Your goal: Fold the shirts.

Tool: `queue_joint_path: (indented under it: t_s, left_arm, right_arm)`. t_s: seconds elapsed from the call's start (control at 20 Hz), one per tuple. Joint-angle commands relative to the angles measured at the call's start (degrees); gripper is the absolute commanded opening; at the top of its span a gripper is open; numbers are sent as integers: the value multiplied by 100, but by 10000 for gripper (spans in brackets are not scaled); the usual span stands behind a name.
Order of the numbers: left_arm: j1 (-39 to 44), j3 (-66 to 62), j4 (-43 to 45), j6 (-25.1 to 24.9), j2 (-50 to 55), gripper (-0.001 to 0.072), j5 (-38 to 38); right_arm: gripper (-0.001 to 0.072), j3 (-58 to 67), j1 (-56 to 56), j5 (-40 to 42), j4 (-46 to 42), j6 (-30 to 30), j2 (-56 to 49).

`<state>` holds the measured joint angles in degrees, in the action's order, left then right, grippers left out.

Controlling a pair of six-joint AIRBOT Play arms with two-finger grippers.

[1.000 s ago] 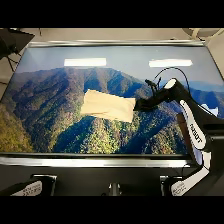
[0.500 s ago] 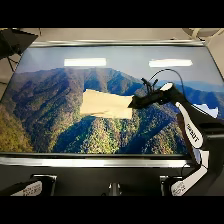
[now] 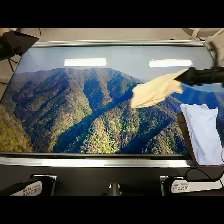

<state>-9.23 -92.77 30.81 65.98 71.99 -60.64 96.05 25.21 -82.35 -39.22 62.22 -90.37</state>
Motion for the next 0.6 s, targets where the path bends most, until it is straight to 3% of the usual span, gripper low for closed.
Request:
queue_joint_path:
  t_s: [0.0,0.55]
  left_arm:
    - [2,61,35,0,11,24,0]
    - [2,404,33,-155,17,24,9]
  right_arm:
    - [19,247,1257,-356,-144,190,452]
    - [20,269,3187,-1314,-63,387,861]
